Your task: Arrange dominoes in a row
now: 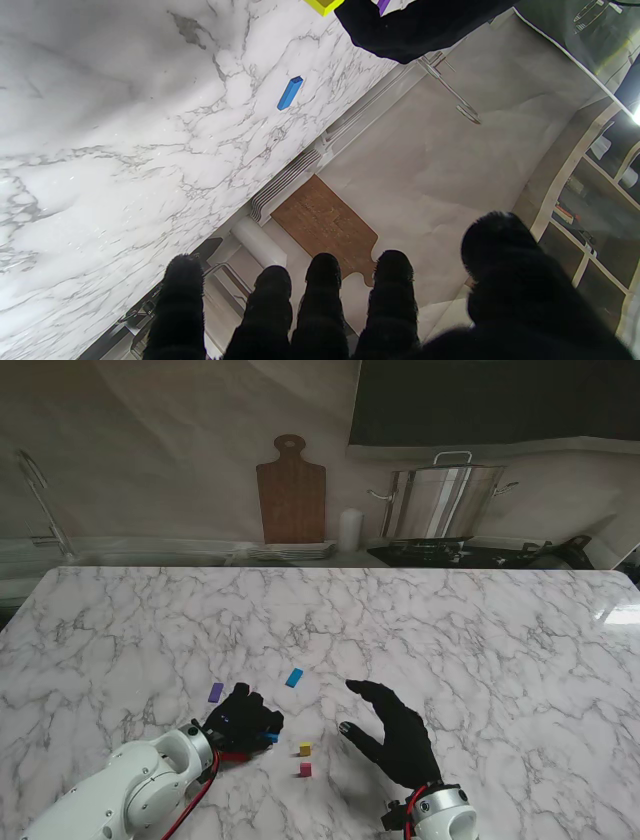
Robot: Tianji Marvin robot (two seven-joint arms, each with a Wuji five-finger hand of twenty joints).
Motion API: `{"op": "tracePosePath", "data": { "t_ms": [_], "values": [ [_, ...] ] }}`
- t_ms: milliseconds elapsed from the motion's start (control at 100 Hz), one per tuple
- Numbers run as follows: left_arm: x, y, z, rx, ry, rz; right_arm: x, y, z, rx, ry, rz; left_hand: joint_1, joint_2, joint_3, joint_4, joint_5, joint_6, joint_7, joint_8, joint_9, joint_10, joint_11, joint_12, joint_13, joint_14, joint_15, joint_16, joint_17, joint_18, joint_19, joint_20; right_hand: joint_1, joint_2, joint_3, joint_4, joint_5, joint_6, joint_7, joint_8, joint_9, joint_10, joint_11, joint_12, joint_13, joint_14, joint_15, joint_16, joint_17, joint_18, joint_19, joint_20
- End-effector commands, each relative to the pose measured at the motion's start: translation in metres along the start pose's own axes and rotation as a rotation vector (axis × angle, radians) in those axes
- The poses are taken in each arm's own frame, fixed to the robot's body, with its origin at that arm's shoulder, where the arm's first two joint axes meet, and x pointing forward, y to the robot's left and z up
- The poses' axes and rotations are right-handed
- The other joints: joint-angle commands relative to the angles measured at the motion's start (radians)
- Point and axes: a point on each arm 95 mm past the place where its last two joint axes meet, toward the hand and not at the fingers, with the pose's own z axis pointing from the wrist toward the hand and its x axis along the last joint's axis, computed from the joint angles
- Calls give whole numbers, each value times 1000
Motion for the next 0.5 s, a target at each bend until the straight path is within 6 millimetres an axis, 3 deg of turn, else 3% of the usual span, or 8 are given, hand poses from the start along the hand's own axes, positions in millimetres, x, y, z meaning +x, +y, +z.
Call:
{"op": "tracePosePath", "data": {
  "t_ms": [0,190,340,420,490],
  "values": [
    [3,7,0,-26,1,-3,0,0,-1,2,-2,3,54,13,14,12,17,-23,53,19,6,-26,-115,16,-4,18,21,18,-21,23,-11,27,32,38,-17,27,-28,-20,15,19,-33,-9,11,7,-10,-26,-19,-14,-3,-31,8,19],
    [4,7,1,-14,-3,-8,0,0,-1,3,-3,4,61,8,15,16,31,-52,77,24,-50,-4,-141,37,-33,26,12,15,-32,22,-20,26,34,38,-17,27,-28,-20,17,20,-33,-8,11,7,-9,-26,-19,-14,-3,-31,8,19],
    [6,3,-2,5,-11,-26,0,-1,-1,4,-4,3,34,-40,67,6,69,-42,98,-13,-370,64,17,-130,-190,54,11,38,-66,18,-79,21,34,38,-18,27,-28,-20,18,20,-33,-8,12,7,-9,-27,-19,-14,-3,-31,7,19],
    [7,-1,-4,20,-16,-33,0,-1,-1,5,-4,2,28,-63,87,1,93,-22,103,-42,-412,66,113,-27,-230,52,77,94,-66,22,-111,22,35,38,-19,27,-28,-20,18,20,-34,-7,12,7,-10,-26,-19,-14,-3,-31,7,19],
    [8,-5,-7,33,-22,-44,0,-1,-1,6,-3,2,23,-68,97,-3,97,-26,106,-50,-350,44,155,187,-209,40,131,150,-66,27,-118,41,35,38,-19,27,-28,-20,18,20,-34,-8,12,7,-10,-25,-19,-14,-3,-30,7,19]
  ]
}}
